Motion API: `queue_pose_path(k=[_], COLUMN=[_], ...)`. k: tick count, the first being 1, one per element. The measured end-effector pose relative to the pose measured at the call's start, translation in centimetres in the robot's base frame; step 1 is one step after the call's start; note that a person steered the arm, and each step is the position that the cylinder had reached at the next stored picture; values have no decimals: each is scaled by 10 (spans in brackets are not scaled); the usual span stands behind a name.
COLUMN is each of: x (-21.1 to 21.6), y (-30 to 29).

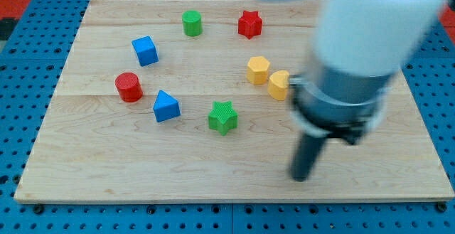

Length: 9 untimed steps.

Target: Move the green star towards the green circle

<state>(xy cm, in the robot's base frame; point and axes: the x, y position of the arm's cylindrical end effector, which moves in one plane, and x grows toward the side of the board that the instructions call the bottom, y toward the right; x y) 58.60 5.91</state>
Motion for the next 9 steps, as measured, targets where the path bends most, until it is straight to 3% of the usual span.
queue_pose_path(k=[1,2,4,5,6,7,9], x=[-32,-99,-109,-150,-131,-145,-215], y=[-52,-62,-70,-109,-101,-157,-164])
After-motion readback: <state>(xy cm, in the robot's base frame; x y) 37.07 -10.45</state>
